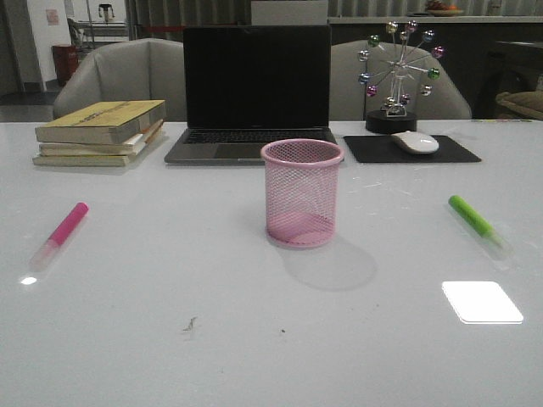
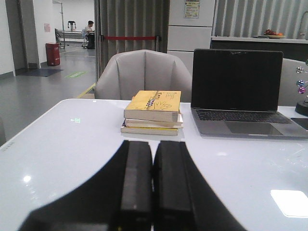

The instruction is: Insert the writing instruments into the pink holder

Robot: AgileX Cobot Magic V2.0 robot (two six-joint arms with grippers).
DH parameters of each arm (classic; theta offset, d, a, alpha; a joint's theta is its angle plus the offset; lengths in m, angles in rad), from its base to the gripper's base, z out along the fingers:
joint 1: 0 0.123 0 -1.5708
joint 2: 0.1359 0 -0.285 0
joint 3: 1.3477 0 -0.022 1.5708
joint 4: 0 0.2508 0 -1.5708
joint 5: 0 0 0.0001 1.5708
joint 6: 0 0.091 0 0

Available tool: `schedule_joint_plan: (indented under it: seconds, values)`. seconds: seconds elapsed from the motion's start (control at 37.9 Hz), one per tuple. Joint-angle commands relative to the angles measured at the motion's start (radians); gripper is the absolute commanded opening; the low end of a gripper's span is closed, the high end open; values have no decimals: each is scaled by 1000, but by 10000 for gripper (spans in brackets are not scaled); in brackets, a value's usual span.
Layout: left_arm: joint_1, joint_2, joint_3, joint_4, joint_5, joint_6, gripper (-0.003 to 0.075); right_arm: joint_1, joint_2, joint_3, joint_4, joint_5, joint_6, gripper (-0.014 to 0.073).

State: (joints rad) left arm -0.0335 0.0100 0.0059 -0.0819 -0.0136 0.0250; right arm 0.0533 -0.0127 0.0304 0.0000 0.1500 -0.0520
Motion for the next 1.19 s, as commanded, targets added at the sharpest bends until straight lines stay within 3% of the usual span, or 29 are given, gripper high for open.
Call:
schedule_joint_plan:
  seconds: [0.0, 0.74, 0.9, 1.05, 1.16]
  values:
    - [3, 8, 2, -6, -86, 1, 99, 0, -16, 1, 0, -82, -8, 29]
    - [3, 8, 2, -6, -86, 1, 99, 0, -16, 1, -10, -82, -9, 29]
    - [3, 8, 2, -15, -88, 1, 99, 1, -16, 1, -10, -136, -9, 29]
    - [3, 8, 2, -15, -139, 1, 99, 1, -16, 1, -10, -162, -9, 29]
    - [3, 8, -2, -19, -248, 1, 99, 1, -16, 1, -10, -191, -9, 29]
